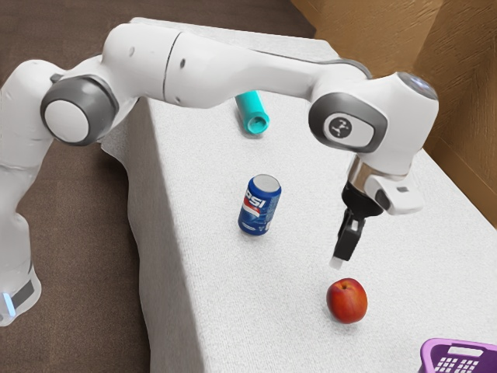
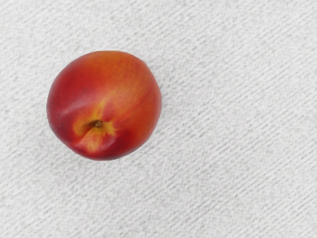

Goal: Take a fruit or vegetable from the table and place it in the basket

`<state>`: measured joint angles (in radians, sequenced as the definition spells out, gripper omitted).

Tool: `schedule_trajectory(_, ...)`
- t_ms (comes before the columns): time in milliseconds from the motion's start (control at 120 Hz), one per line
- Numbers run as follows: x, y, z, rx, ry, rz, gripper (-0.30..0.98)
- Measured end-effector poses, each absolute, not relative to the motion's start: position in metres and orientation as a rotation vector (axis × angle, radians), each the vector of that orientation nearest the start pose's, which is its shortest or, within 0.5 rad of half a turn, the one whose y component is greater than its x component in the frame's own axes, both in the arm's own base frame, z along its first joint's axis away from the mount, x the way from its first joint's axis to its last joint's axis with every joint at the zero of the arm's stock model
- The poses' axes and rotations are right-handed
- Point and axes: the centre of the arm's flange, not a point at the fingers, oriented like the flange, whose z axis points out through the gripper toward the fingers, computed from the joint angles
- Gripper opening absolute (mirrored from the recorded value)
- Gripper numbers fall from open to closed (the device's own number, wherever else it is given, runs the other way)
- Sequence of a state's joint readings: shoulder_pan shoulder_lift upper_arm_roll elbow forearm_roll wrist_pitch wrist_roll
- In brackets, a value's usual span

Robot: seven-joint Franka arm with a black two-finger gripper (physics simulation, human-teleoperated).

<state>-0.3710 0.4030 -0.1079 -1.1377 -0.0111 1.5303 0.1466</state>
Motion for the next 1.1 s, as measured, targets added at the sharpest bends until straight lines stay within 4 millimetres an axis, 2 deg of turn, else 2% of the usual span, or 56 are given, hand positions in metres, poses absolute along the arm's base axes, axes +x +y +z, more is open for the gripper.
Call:
schedule_trajectory(92, 0.606, -0.308, 0.559, -3.031, 0.988, 0.029, 0.69)
schedule_trajectory(208, 0.616, -0.313, 0.538, -3.023, 0.981, 0.037, 0.69)
schedule_trajectory(433, 0.624, -0.302, 0.536, -3.017, 0.942, 0.017, 0.69)
schedule_trajectory(558, 0.635, -0.279, 0.536, -3.021, 0.879, 0.010, 0.69)
schedule_trajectory(625, 0.638, -0.275, 0.535, -3.022, 0.864, 0.007, 0.69)
schedule_trajectory(833, 0.657, -0.284, 0.523, -3.044, 0.869, -0.053, 0.69)
schedule_trajectory(1017, 0.675, -0.291, 0.494, -3.060, 0.870, -0.042, 0.69)
schedule_trajectory(1100, 0.677, -0.291, 0.488, -3.060, 0.865, -0.033, 0.69)
